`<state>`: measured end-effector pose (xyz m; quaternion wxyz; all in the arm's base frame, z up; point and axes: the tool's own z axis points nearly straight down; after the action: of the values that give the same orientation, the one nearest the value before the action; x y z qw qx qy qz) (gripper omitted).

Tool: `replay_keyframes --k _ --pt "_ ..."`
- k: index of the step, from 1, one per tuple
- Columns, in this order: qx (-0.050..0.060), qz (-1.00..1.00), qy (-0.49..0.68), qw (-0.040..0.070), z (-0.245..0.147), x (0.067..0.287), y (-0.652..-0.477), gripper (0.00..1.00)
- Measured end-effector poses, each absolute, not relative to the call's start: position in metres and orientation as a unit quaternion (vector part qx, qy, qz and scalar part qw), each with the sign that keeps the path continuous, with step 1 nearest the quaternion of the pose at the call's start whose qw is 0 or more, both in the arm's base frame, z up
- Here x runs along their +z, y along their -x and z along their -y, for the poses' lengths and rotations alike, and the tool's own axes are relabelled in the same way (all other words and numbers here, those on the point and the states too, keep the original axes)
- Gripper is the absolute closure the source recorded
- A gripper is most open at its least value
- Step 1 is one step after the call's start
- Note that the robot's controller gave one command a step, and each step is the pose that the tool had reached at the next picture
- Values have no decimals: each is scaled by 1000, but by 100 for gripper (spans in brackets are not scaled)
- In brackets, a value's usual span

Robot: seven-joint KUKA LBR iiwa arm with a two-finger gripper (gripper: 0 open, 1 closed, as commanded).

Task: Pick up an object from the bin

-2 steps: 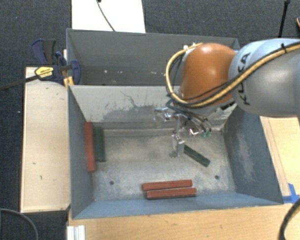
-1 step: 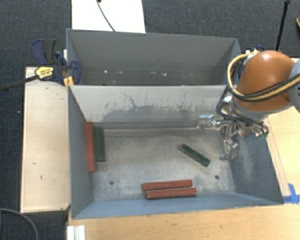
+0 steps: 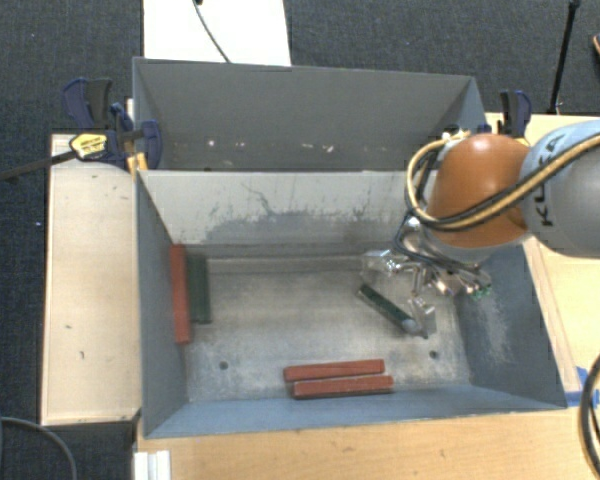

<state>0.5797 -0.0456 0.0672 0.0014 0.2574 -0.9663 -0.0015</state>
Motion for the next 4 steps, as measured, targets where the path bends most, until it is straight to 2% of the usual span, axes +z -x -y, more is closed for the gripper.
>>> replay_keyframes --k 1,2,3,4 --pt "0 967 -254 -1 48 73 -582 100" --pt "0 967 -254 -2 47 72 -582 0" --pt "0 948 -318 1 24 71 -577 0" --pt "0 834 -551 -2 109 73 -577 0"
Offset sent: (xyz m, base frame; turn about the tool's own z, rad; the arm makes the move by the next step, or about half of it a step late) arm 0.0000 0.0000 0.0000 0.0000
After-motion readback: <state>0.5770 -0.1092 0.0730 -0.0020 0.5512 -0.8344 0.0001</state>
